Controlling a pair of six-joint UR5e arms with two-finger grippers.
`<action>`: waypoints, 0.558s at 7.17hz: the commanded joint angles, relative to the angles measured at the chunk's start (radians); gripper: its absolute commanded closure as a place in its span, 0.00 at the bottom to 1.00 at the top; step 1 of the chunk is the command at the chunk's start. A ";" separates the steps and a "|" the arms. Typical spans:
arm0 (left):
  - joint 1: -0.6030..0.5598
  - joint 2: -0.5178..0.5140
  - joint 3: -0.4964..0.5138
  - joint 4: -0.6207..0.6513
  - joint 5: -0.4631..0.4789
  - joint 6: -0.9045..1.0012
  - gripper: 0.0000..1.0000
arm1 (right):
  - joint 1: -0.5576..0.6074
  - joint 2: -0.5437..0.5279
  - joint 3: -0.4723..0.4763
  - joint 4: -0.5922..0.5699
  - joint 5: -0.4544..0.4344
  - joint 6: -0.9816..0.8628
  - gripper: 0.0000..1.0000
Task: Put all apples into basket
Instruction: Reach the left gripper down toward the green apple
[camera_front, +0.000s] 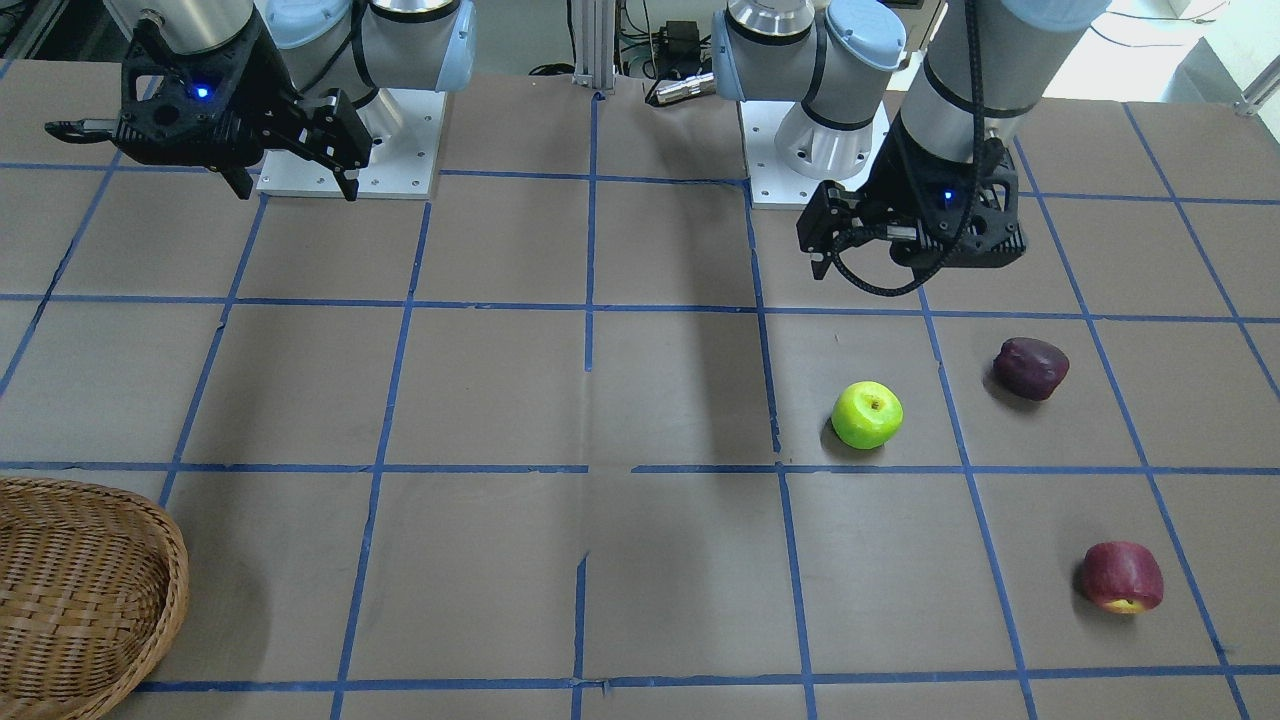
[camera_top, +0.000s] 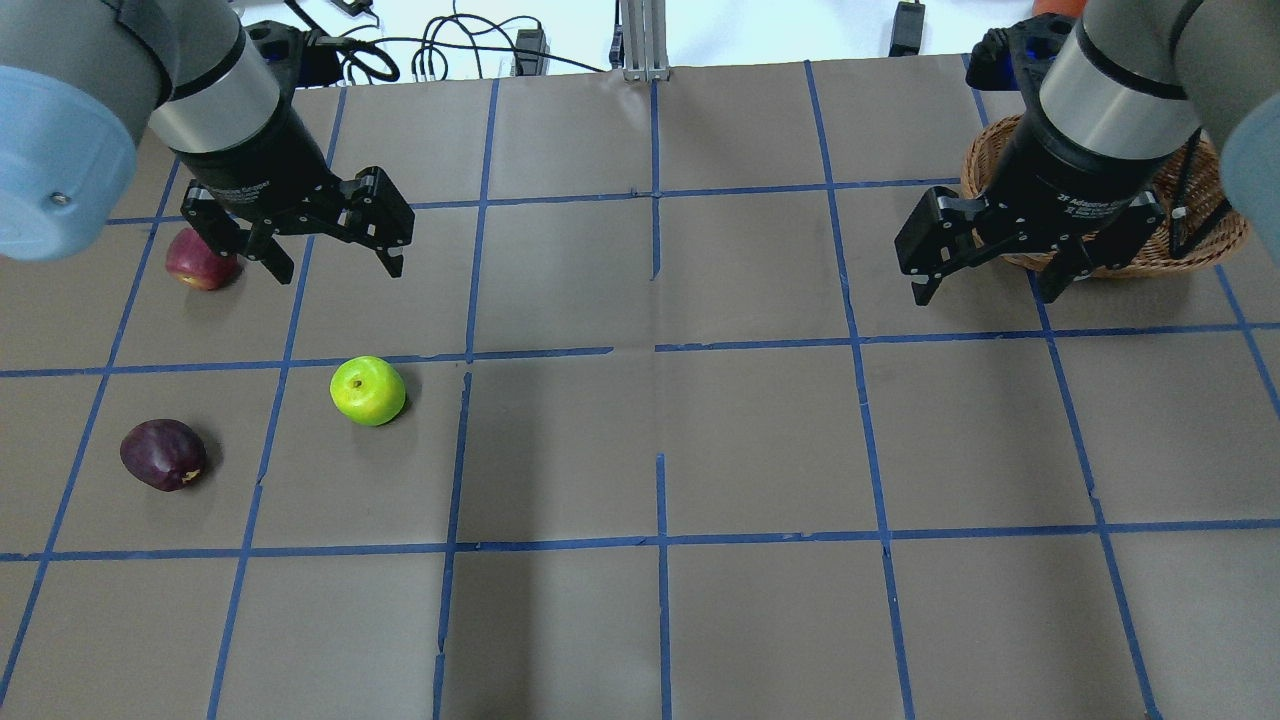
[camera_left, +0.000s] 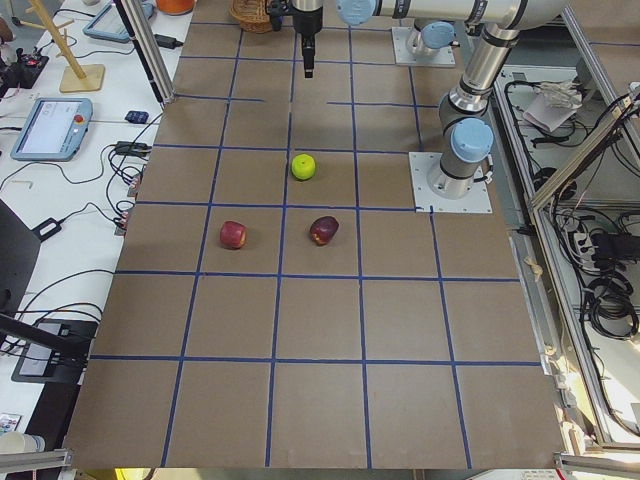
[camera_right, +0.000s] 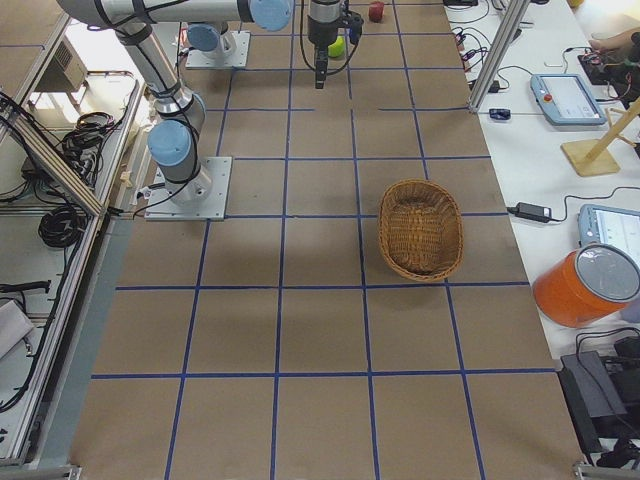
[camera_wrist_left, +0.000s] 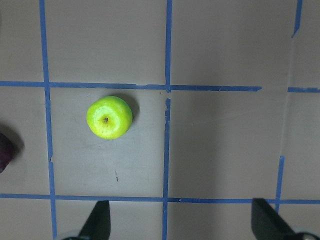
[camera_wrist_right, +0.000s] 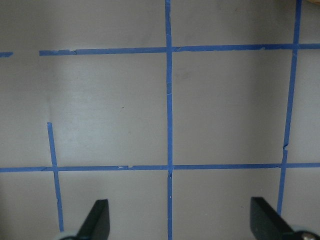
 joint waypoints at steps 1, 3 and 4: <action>0.114 -0.054 -0.222 0.323 -0.002 0.206 0.00 | 0.001 0.000 0.000 0.002 0.000 0.000 0.00; 0.158 -0.138 -0.376 0.583 -0.004 0.235 0.00 | 0.000 0.000 0.000 0.004 -0.008 0.000 0.00; 0.158 -0.187 -0.381 0.585 -0.004 0.230 0.00 | 0.000 0.000 0.002 0.004 -0.009 0.000 0.00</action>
